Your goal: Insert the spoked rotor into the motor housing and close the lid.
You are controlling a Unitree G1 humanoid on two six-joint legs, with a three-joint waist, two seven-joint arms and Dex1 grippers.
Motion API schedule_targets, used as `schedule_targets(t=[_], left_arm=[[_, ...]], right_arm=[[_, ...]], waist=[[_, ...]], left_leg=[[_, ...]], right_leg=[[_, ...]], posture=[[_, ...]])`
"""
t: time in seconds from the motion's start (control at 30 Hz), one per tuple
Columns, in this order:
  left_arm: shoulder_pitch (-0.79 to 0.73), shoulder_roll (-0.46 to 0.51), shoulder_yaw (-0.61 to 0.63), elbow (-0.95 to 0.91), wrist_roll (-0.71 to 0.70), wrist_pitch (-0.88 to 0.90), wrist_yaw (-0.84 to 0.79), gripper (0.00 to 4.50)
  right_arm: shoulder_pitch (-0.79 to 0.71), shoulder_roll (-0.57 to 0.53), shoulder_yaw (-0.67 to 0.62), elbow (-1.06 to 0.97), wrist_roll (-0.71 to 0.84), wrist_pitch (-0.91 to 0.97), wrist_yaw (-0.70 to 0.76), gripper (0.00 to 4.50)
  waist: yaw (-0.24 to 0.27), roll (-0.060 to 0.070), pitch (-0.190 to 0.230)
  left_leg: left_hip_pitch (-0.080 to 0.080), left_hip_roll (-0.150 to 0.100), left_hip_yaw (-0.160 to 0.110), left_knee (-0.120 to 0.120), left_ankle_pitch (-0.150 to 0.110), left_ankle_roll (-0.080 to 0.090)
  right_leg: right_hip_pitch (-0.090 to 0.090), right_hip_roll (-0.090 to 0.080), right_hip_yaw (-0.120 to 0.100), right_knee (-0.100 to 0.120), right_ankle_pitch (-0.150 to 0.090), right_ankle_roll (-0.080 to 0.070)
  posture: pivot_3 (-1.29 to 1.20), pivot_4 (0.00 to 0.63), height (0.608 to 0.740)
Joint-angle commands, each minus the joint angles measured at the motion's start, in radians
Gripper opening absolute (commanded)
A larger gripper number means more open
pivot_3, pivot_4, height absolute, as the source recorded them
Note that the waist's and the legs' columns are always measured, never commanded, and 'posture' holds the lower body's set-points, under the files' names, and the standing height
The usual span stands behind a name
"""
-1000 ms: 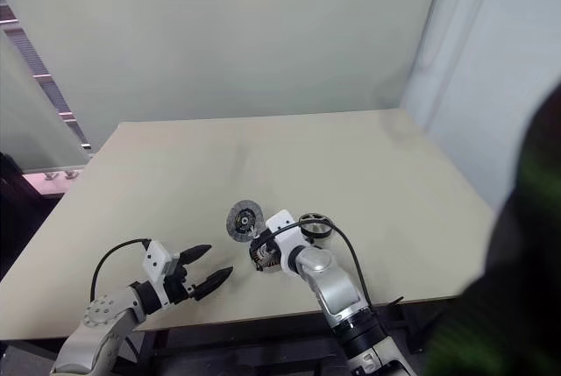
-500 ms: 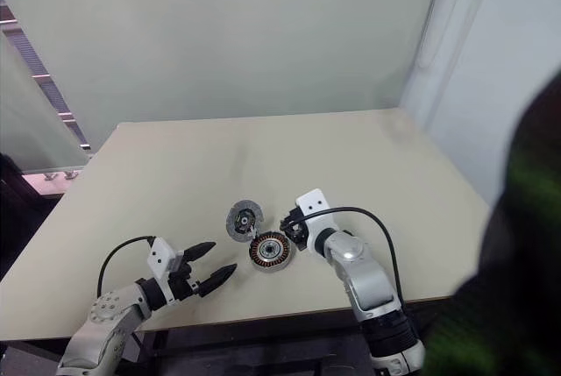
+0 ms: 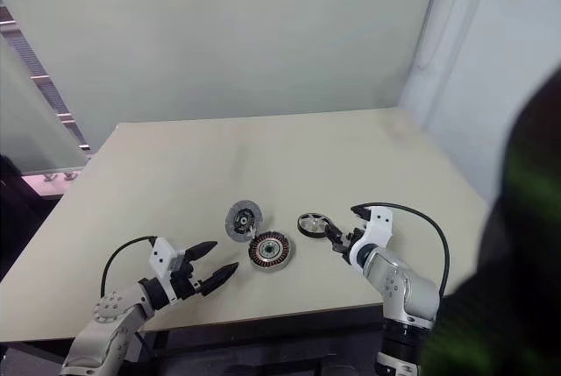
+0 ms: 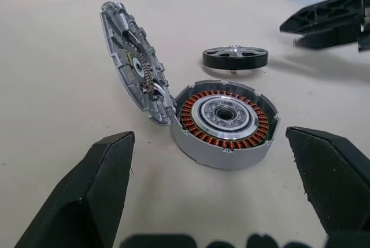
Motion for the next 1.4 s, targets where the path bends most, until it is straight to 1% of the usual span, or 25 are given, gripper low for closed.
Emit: schedule_targets(t=[0.03,0.23,0.37,0.53,0.8,0.9,0.97,1.2,1.23,1.4], left_arm=[[-0.026,-0.001,0.006,-0.005,-0.005,-0.016,-0.005,4.50],[-0.036,-0.001,0.001,0.001,-0.003,-0.015,-0.009,4.50],[-0.037,-0.002,-0.002,-0.002,-0.002,-0.015,-0.008,4.50],[-0.034,0.000,-0.002,-0.006,-0.002,-0.015,-0.006,4.50],[-0.027,0.002,-0.001,-0.018,-0.001,-0.013,-0.001,4.50],[-0.024,0.003,0.000,-0.021,-0.001,-0.013,0.000,4.50],[-0.021,0.003,0.000,-0.023,-0.001,-0.014,0.001,4.50],[-0.021,0.001,-0.003,-0.026,-0.001,-0.013,0.002,4.50],[-0.022,0.001,-0.003,-0.026,-0.001,-0.013,0.002,4.50],[-0.028,-0.002,-0.007,-0.022,0.000,-0.013,0.001,4.50]], right_arm=[[-0.049,0.032,-0.064,-0.004,0.089,0.039,-0.037,4.43],[-0.123,0.104,-0.192,0.103,0.236,0.065,-0.113,4.43],[-0.160,0.113,-0.227,0.188,0.308,0.045,-0.165,4.43],[-0.190,0.124,-0.236,0.260,0.359,0.022,-0.193,4.43],[-0.198,0.126,-0.192,0.321,0.392,-0.017,-0.218,4.43],[-0.195,0.124,-0.188,0.335,0.399,-0.033,-0.233,3.87],[-0.192,0.122,-0.188,0.340,0.402,-0.045,-0.241,3.23],[-0.180,0.120,-0.198,0.348,0.432,-0.063,-0.271,0.65],[-0.178,0.119,-0.198,0.348,0.437,-0.063,-0.274,0.41],[-0.162,0.117,-0.199,0.337,0.477,-0.047,-0.282,0.40]], waist=[[0.000,0.000,0.000],[0.000,0.000,0.000],[0.000,0.001,0.000],[-0.001,0.001,0.000],[-0.001,0.001,0.000],[-0.001,0.001,0.000],[-0.001,0.001,0.000],[-0.001,0.001,0.000],[-0.001,0.001,0.000],[-0.001,0.001,0.000]], left_leg=[[0.000,0.000,0.000,0.000,0.000,0.000],[0.000,0.000,0.000,0.000,0.000,0.000],[0.000,0.000,0.000,-0.001,0.000,0.000],[0.000,0.000,0.001,-0.003,0.000,0.000],[0.000,-0.003,0.000,-0.007,0.000,0.001],[0.000,-0.003,0.001,-0.007,0.000,0.001],[0.000,-0.003,0.001,-0.007,0.000,0.001],[0.000,-0.002,0.001,-0.007,0.000,0.001],[0.000,-0.002,0.001,-0.007,0.000,0.001],[0.000,-0.002,0.001,-0.007,0.000,0.001]], right_leg=[[0.000,0.000,0.000,0.000,0.000,0.000],[0.000,0.000,0.001,0.000,0.000,0.000],[0.000,0.000,0.001,0.000,0.000,0.000],[-0.001,0.000,0.001,0.000,0.000,0.000],[-0.001,0.000,0.006,-0.001,0.000,0.000],[-0.001,0.001,0.007,-0.001,0.000,0.000],[-0.001,0.001,0.007,-0.001,0.000,0.000],[-0.001,0.001,0.007,-0.001,0.000,0.000],[-0.001,0.001,0.008,-0.001,0.000,0.000],[-0.001,0.001,0.008,-0.001,0.000,0.000]], posture=[[0.00,0.000,0.740],[0.00,0.000,0.740],[0.00,0.000,0.740],[0.00,0.000,0.740],[0.00,0.000,0.740],[0.00,0.000,0.740],[0.00,0.000,0.740],[0.00,0.000,0.740],[0.00,0.000,0.740],[0.00,0.000,0.740]])
